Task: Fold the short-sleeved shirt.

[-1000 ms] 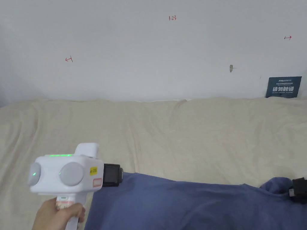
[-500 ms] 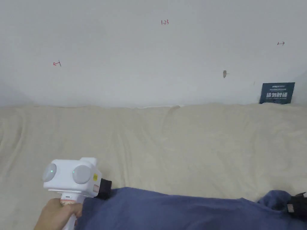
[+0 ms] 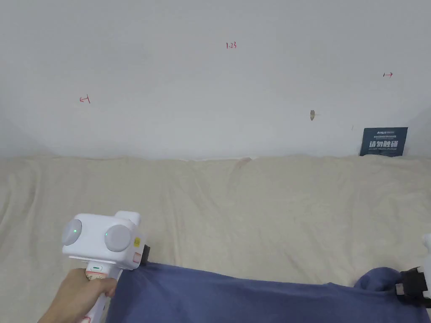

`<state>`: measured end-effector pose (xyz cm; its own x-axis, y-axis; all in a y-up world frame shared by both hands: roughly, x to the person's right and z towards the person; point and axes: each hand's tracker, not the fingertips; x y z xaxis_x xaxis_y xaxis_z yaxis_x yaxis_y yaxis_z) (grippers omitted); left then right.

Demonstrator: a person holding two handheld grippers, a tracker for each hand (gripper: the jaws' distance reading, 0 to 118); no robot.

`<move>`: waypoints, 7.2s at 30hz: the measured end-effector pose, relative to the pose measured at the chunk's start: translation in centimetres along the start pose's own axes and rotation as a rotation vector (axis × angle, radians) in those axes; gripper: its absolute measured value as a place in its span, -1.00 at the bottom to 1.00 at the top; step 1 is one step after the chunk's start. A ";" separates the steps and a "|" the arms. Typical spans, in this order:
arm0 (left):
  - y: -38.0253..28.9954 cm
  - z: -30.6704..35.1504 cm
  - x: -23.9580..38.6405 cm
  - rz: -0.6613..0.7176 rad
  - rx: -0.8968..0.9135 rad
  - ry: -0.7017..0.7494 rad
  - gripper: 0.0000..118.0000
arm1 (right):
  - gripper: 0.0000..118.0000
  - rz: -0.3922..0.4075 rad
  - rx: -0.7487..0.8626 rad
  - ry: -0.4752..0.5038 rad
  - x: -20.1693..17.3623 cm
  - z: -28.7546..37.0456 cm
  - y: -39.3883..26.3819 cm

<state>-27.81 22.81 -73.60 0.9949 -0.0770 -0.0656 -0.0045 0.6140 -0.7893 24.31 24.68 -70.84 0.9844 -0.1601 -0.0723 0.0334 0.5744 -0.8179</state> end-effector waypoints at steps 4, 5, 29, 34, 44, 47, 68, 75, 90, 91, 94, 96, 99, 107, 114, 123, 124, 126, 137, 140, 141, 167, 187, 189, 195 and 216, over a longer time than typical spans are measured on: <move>1.3 5.1 -0.7 -0.016 0.079 -0.003 -0.93 | -0.97 -0.017 0.058 0.027 -0.6 2.7 1.0; 1.6 6.5 -0.9 -0.023 0.097 0.004 -0.93 | -0.97 -0.014 0.067 0.032 -0.8 3.7 1.4; 5.7 38.8 -5.5 0.047 0.617 0.071 -0.93 | -0.97 0.060 0.533 0.031 -6.9 31.4 10.2; 6.8 42.2 -5.4 0.087 0.685 0.085 -0.93 | -0.97 0.066 0.575 0.024 -8.1 34.9 12.2; 12.0 45.4 -5.2 0.105 0.767 0.167 -0.93 | -0.97 0.052 0.633 0.032 -9.2 38.4 18.8; 13.3 44.6 -5.1 0.116 0.790 0.190 -0.93 | -0.97 0.077 0.640 0.008 -10.1 38.0 20.6; 26.0 38.2 -5.3 0.080 0.784 0.331 -0.93 | -0.97 0.030 0.691 -0.023 -12.0 35.0 32.8; 26.8 36.8 -5.5 0.066 0.772 0.314 -0.93 | -0.97 0.047 0.685 -0.017 -12.7 33.1 31.8; 13.3 18.6 -2.5 0.021 0.497 0.266 -0.93 | -0.97 0.059 0.387 -0.018 -9.5 14.0 22.6; 11.5 17.2 -2.1 -0.010 0.465 0.255 -0.93 | -0.97 0.051 0.357 0.009 -8.9 12.0 20.9; 6.6 13.7 -1.2 -0.015 0.390 0.233 -0.93 | -0.97 -0.036 0.270 0.128 -7.3 7.4 15.8; 3.7 12.1 -0.9 -0.044 0.307 0.225 -0.93 | -0.97 -0.025 0.245 0.093 -6.7 5.0 12.0; -0.8 10.3 -1.6 0.018 0.251 0.207 -0.93 | -0.97 -0.081 0.190 0.066 -4.8 1.9 6.0; -10.4 9.9 -3.9 0.007 0.081 0.189 -0.93 | -0.97 -0.129 0.074 0.091 -2.5 2.1 -6.1; -18.7 16.0 -4.2 0.107 0.103 0.155 -0.93 | -0.97 -0.070 0.114 0.081 -2.6 8.0 -13.9; -31.6 24.0 -3.9 0.129 0.149 0.150 -0.93 | -0.97 -0.071 0.176 0.099 -1.7 16.1 -26.4; -33.1 24.7 -4.0 0.132 0.145 0.143 -0.93 | -0.97 -0.071 0.174 0.088 -1.7 16.7 -27.9; -35.9 25.4 -4.1 0.137 0.139 0.128 -0.93 | -0.97 -0.067 0.173 0.067 -1.6 17.4 -30.7; -42.8 25.7 -4.3 0.129 0.079 0.130 -0.93 | -0.97 -0.088 0.085 0.061 -2.4 17.2 -38.8; -42.6 25.1 -4.6 0.129 0.104 0.135 -0.56 | -0.75 -0.063 0.109 0.064 -2.4 17.3 -38.4; -42.5 25.1 -4.8 0.169 0.087 0.136 -0.06 | -0.25 -0.060 0.112 0.060 -2.4 17.5 -38.3; -47.6 31.4 -2.5 0.246 0.138 0.035 -1.00 | -1.00 0.021 0.163 0.172 -9.2 21.2 -43.2; -45.1 25.1 -7.9 0.327 0.081 -0.019 -0.71 | -1.00 0.050 0.158 0.054 -8.0 20.8 -41.4; -45.0 25.3 -7.6 0.337 0.091 -0.038 -0.91 | -1.00 0.040 0.154 0.052 -7.7 20.8 -41.4; -44.2 26.2 -6.9 0.307 0.105 0.001 -0.91 | -1.00 0.030 0.150 0.034 -6.4 20.8 -41.5; -43.4 27.7 -5.8 0.261 0.087 0.033 -0.91 | -0.08 -0.118 0.095 0.025 -1.5 16.0 -37.4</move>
<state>-30.61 18.36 -22.06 0.9573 0.0681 -0.2808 -0.2503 0.6814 -0.6878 24.34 16.25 -30.99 0.9681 -0.2505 0.0058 0.1659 0.6235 -0.7640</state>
